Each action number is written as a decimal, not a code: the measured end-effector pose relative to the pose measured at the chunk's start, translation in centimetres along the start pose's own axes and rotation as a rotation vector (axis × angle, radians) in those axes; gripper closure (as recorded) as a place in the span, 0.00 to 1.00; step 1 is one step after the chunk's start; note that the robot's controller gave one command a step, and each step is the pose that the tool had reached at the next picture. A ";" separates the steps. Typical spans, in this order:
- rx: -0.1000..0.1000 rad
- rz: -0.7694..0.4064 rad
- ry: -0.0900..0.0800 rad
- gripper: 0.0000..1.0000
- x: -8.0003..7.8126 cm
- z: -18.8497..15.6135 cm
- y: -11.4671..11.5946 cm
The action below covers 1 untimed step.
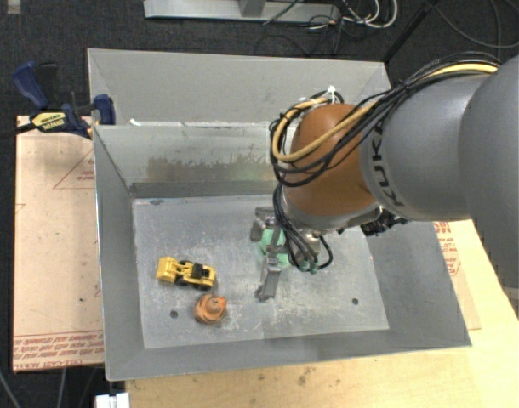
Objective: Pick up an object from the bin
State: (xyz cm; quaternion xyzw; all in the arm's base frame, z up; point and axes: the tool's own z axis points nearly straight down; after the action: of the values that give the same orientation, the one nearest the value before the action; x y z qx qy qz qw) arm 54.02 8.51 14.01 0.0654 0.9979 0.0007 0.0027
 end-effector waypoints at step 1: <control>0.000 -0.001 0.003 0.00 0.1 0.2 0.0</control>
Offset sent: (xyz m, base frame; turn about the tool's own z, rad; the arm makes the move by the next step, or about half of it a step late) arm 0.0363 0.1066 -0.0701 -0.0785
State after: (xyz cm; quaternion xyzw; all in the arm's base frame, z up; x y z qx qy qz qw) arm 53.97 8.54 13.84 0.0648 0.9979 0.0006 0.0013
